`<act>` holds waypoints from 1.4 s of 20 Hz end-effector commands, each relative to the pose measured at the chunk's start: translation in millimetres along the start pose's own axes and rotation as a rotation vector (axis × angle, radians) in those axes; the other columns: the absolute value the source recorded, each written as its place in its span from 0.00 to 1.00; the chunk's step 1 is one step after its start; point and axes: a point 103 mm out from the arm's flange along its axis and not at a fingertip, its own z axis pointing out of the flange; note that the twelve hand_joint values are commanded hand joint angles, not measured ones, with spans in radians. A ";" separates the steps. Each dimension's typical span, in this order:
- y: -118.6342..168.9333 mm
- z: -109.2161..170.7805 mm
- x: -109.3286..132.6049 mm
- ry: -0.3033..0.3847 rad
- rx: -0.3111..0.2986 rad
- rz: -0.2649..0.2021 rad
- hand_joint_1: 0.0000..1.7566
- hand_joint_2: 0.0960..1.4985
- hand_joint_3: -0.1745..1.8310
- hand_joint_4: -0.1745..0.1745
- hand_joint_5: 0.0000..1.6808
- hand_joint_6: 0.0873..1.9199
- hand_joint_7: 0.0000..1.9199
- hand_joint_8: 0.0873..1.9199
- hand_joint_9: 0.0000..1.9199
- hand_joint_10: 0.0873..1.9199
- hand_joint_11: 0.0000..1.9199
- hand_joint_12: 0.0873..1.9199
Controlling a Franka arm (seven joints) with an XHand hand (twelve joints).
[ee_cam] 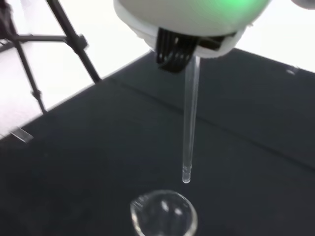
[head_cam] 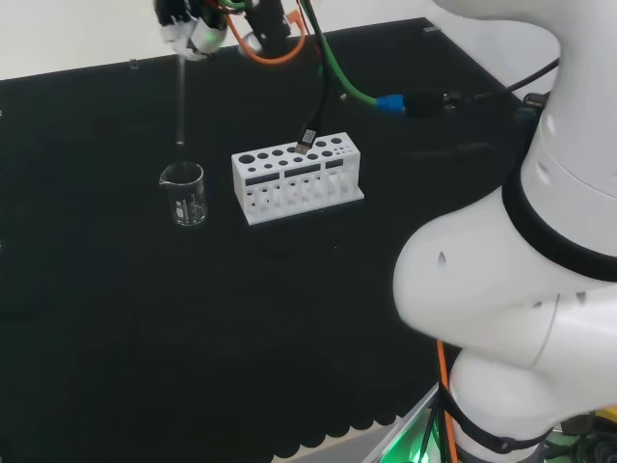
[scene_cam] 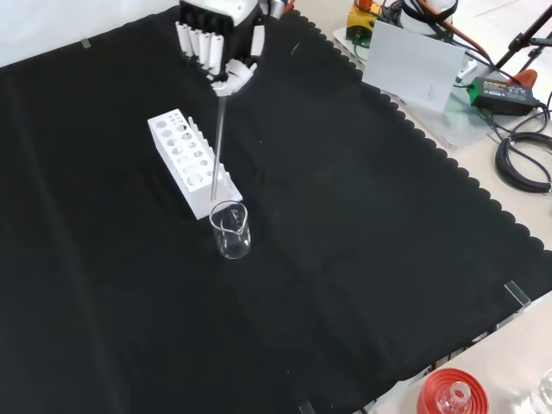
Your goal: Put the glass rod back on the white test tube rack.
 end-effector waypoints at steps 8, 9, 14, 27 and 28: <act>-19.9 22.1 -27.3 0.000 0.065 0.056 0.76 0.37 0.44 0.00 0.73 0.24 0.73 0.34 0.87 0.27 0.84 0.32; -21.5 21.2 -29.9 -0.002 0.066 0.061 0.76 0.37 0.44 0.00 0.73 0.24 0.73 0.34 0.87 0.27 0.84 0.32; -31.5 16.9 -46.4 -0.002 0.061 0.094 0.76 0.37 0.44 0.00 0.73 0.24 0.73 0.34 0.87 0.27 0.84 0.32; -44.3 5.3 -73.6 -0.028 0.055 0.151 0.76 0.37 0.45 0.00 0.73 0.24 0.73 0.34 0.87 0.27 0.84 0.32; -46.6 2.4 -76.4 -0.029 0.056 0.156 0.76 0.37 0.45 0.00 0.73 0.24 0.73 0.34 0.87 0.27 0.84 0.32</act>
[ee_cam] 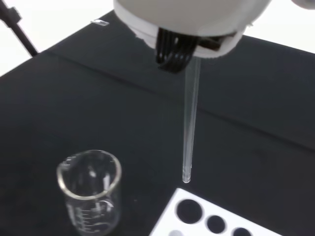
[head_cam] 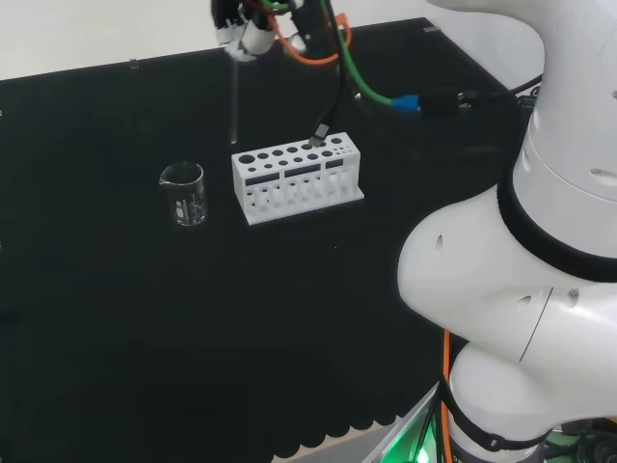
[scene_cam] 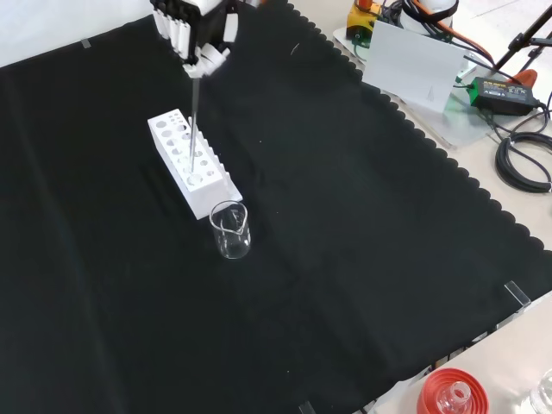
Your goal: Put the glass rod back on the white test tube rack.
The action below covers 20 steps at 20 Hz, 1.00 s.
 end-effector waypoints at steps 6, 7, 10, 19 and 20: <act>-22.3 -17.9 -35.9 -0.004 -0.006 0.053 0.76 0.37 0.45 0.00 0.73 0.24 0.73 0.34 0.88 0.27 0.84 0.31; -21.7 -16.9 -38.1 -0.008 -0.003 0.056 0.76 0.37 0.45 0.00 0.73 0.24 0.73 0.34 0.88 0.27 0.84 0.31; -25.9 -17.4 -47.4 -0.001 -0.007 0.067 0.76 0.37 0.45 0.00 0.73 0.24 0.73 0.34 0.88 0.27 0.84 0.31; -42.3 -14.9 -72.7 0.006 -0.004 0.118 0.76 0.37 0.45 0.00 0.73 0.24 0.73 0.34 0.88 0.27 0.84 0.31; -43.9 -13.9 -75.1 0.009 -0.005 0.121 0.76 0.37 0.45 0.00 0.73 0.24 0.73 0.34 0.88 0.27 0.84 0.31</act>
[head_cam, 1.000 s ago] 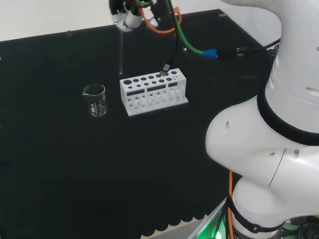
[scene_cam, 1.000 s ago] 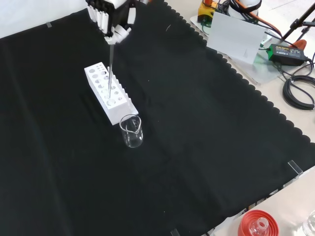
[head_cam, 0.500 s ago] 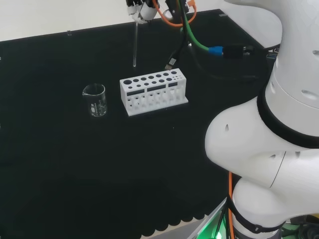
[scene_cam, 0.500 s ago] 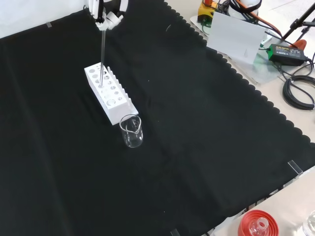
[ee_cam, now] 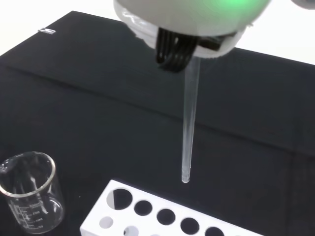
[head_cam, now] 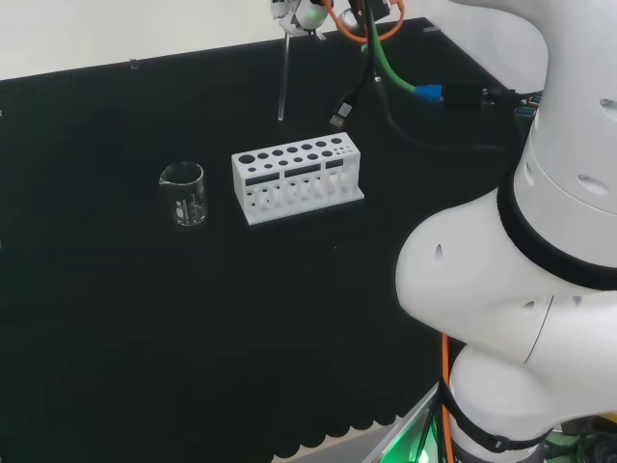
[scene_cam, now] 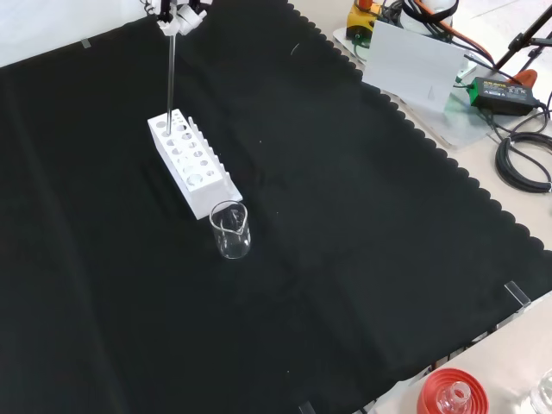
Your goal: Put the glass rod back on the white test tube rack.
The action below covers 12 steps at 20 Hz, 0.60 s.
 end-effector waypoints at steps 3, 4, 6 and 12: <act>-10.1 6.8 -16.8 0.009 0.005 0.023 0.76 0.37 0.45 0.00 0.73 0.24 0.73 0.34 0.88 0.27 0.84 0.31; -11.2 7.7 -18.6 0.009 0.008 0.026 0.76 0.37 0.45 0.00 0.73 0.24 0.73 0.34 0.88 0.27 0.84 0.31; -13.5 9.6 -22.9 0.007 0.012 0.032 0.76 0.37 0.45 0.00 0.73 0.24 0.73 0.34 0.88 0.27 0.84 0.31; -18.0 16.6 -33.9 0.010 0.024 0.047 0.76 0.37 0.45 0.00 0.73 0.24 0.73 0.34 0.88 0.27 0.84 0.31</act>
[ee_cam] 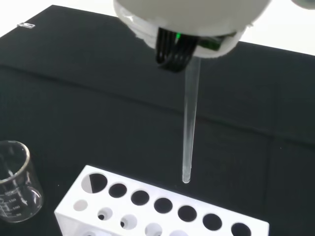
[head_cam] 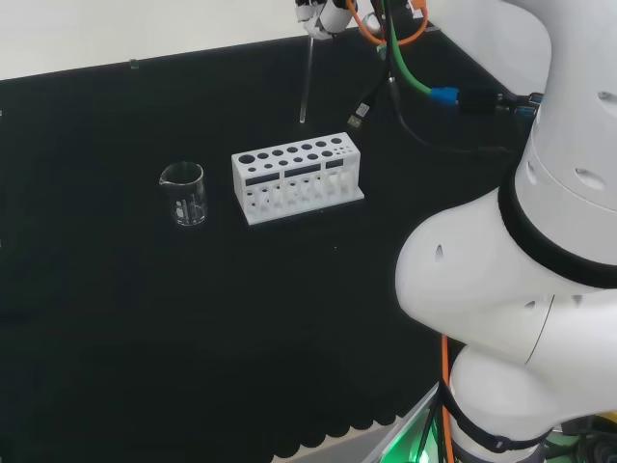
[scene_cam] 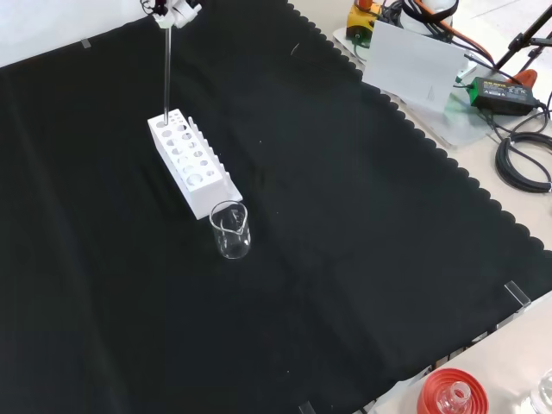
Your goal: Put the glass rod back on the white test tube rack.
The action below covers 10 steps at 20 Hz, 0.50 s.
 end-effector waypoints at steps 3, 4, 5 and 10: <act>-2.9 9.3 -10.3 -0.001 0.016 0.012 0.76 0.37 0.45 0.00 0.73 0.24 0.73 0.34 0.88 0.27 0.84 0.31; -2.6 10.2 -11.1 -0.001 0.017 0.013 0.76 0.37 0.45 0.00 0.73 0.24 0.73 0.34 0.88 0.27 0.84 0.31; -2.2 11.4 -11.7 -0.002 0.019 0.013 0.76 0.37 0.45 0.00 0.73 0.24 0.73 0.34 0.88 0.27 0.84 0.31; 0.6 18.5 -12.6 0.009 0.025 0.014 0.76 0.37 0.45 0.00 0.73 0.24 0.73 0.34 0.88 0.27 0.84 0.31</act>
